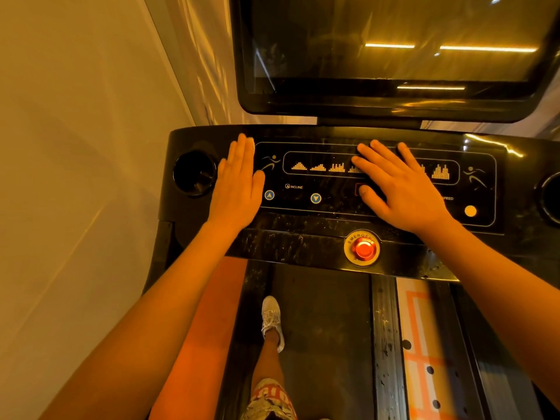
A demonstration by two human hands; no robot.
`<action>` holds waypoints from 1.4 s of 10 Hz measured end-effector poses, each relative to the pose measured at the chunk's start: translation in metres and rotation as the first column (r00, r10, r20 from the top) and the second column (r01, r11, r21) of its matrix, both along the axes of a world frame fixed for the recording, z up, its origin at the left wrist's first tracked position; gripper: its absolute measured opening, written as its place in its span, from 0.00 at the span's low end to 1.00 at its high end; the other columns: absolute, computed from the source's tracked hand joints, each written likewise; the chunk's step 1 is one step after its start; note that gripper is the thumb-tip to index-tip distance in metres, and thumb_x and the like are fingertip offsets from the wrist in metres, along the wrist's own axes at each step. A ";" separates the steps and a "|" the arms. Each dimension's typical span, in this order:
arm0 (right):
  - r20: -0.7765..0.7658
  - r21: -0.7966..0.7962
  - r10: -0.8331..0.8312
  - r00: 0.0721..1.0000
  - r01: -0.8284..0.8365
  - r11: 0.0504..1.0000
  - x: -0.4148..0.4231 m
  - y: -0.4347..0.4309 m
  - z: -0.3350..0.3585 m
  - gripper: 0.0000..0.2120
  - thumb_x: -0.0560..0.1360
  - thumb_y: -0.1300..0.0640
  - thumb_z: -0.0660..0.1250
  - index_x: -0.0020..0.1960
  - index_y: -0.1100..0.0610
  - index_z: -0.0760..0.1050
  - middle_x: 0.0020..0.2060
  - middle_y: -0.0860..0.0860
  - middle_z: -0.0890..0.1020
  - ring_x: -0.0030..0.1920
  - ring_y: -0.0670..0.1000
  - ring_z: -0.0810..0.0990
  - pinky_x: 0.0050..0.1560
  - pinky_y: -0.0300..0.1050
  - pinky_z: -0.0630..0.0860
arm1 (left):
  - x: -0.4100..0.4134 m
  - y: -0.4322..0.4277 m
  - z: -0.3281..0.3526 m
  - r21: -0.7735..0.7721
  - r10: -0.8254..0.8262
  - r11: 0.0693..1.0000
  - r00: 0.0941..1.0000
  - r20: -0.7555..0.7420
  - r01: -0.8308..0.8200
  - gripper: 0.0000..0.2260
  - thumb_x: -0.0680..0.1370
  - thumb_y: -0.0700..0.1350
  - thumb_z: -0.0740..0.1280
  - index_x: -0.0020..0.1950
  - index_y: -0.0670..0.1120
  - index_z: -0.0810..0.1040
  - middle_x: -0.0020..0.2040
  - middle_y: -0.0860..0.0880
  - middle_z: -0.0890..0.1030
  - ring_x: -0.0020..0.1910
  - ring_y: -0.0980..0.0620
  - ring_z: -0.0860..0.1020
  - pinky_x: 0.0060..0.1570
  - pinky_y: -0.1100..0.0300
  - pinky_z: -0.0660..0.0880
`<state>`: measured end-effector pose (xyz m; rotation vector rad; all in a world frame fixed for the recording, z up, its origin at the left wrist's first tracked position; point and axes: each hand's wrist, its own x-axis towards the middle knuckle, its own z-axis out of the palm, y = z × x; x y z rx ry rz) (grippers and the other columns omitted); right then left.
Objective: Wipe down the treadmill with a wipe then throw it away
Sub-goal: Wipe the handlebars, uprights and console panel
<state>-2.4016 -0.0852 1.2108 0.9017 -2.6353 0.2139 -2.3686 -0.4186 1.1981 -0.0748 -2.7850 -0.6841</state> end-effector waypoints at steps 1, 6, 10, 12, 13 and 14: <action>0.000 -0.009 0.000 1.000 0.000 1.000 0.000 -0.001 0.000 0.28 0.84 0.42 0.52 0.81 0.52 0.62 0.81 0.52 0.61 0.82 0.53 0.53 0.81 0.61 0.46 | 0.021 0.003 -0.016 -0.008 0.031 0.999 0.999 0.016 -0.031 0.28 0.87 0.49 0.52 0.84 0.46 0.46 0.84 0.48 0.44 0.82 0.53 0.40 0.78 0.53 0.40; -0.001 -0.008 0.012 1.000 -0.012 1.000 -0.001 0.000 -0.001 0.27 0.84 0.42 0.52 0.81 0.51 0.62 0.81 0.51 0.61 0.82 0.52 0.53 0.81 0.61 0.46 | 0.032 -0.003 -0.024 -0.036 0.007 0.999 1.000 0.022 -0.006 0.27 0.87 0.49 0.51 0.84 0.47 0.44 0.84 0.49 0.44 0.82 0.53 0.41 0.79 0.53 0.41; -0.012 -0.017 0.006 1.000 -0.007 1.000 -0.001 0.001 -0.001 0.27 0.85 0.43 0.53 0.81 0.51 0.62 0.81 0.51 0.61 0.82 0.52 0.53 0.81 0.60 0.46 | 0.051 0.004 -0.038 -0.020 0.032 0.999 0.999 0.030 -0.031 0.27 0.87 0.51 0.49 0.84 0.47 0.45 0.84 0.49 0.43 0.82 0.53 0.40 0.79 0.54 0.40; -0.013 -0.008 0.005 1.000 -0.005 1.000 0.000 0.000 -0.002 0.27 0.85 0.43 0.53 0.81 0.52 0.62 0.81 0.51 0.61 0.82 0.52 0.53 0.81 0.60 0.45 | 0.031 0.006 -0.025 -0.056 0.016 0.998 1.000 0.012 -0.015 0.27 0.87 0.51 0.49 0.84 0.46 0.44 0.84 0.48 0.43 0.82 0.51 0.41 0.79 0.52 0.40; -0.012 -0.004 0.005 1.000 -0.005 1.000 -0.001 0.000 -0.002 0.27 0.84 0.43 0.53 0.81 0.51 0.62 0.81 0.51 0.61 0.82 0.52 0.53 0.81 0.60 0.46 | 0.082 0.007 -0.050 -0.036 -0.006 0.999 1.000 0.029 0.007 0.27 0.86 0.53 0.46 0.84 0.48 0.44 0.84 0.51 0.43 0.82 0.54 0.40 0.79 0.55 0.38; -0.014 -0.013 0.004 1.000 -0.005 1.000 0.000 0.001 -0.002 0.27 0.84 0.43 0.53 0.81 0.51 0.62 0.81 0.51 0.61 0.82 0.52 0.53 0.81 0.60 0.46 | 0.099 0.000 -0.063 -0.031 0.006 1.000 0.999 0.048 -0.004 0.28 0.85 0.54 0.46 0.84 0.48 0.44 0.84 0.51 0.42 0.82 0.54 0.40 0.79 0.54 0.38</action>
